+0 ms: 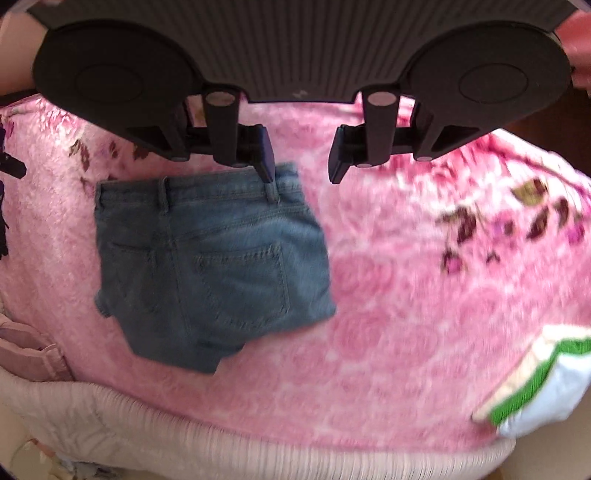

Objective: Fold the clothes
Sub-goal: 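Move both grippers toward the flattened jeans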

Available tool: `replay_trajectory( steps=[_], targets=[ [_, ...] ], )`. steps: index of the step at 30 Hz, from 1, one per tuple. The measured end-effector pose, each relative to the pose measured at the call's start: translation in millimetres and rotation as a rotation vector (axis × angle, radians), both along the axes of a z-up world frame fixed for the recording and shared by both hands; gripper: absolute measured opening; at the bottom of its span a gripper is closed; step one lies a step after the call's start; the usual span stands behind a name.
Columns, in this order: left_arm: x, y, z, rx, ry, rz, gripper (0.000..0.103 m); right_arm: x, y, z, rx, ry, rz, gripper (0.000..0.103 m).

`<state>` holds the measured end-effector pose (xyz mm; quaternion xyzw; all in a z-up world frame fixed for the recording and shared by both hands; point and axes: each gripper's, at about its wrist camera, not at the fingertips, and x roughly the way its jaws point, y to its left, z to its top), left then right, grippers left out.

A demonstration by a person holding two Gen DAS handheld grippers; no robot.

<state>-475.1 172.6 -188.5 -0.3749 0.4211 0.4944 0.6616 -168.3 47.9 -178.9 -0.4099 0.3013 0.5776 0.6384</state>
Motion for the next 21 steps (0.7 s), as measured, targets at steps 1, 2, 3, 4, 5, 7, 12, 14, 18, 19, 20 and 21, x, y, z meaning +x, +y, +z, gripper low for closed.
replay_trajectory(
  steps=[1,2,3,4,5,7,12,14,18,19,20,21],
  targets=[
    [-2,0,-6,-0.012,-0.003,0.010,0.027,-1,1,-6,-0.005,-0.010,-0.001,0.053],
    [-4,0,-12,-0.025,-0.005,0.020,0.027,-2,3,-11,-0.001,-0.022,-0.004,0.053],
    [-6,-1,-19,-0.037,-0.008,0.030,0.027,-2,5,-16,0.007,-0.033,-0.005,0.053],
    [-7,-1,-24,-0.043,-0.009,0.036,0.027,-2,8,-21,0.014,-0.040,-0.003,0.053],
    [-7,-1,-29,-0.048,-0.010,0.042,0.027,-2,11,-26,0.020,-0.045,0.001,0.053],
    [-7,0,-40,-0.054,-0.012,0.057,0.027,-2,19,-39,0.011,-0.062,0.031,0.053],
    [-4,2,-67,-0.057,-0.016,0.096,0.028,-8,23,-90,-0.045,-0.189,0.210,0.053],
    [-3,4,-79,-0.054,-0.017,0.116,0.028,-11,19,-115,-0.067,-0.273,0.309,0.053],
    [-2,9,-103,-0.057,-0.011,0.159,0.028,-4,7,-167,-0.097,-0.414,0.492,0.053],
    [-2,10,-109,-0.058,-0.010,0.170,0.028,0,3,-178,-0.104,-0.445,0.537,0.053],
    [-1,9,-113,-0.055,-0.011,0.176,0.028,7,0,-188,-0.103,-0.477,0.576,0.053],
    [0,8,-117,-0.050,-0.011,0.180,0.028,15,-2,-197,-0.095,-0.509,0.611,0.053]
  ],
)
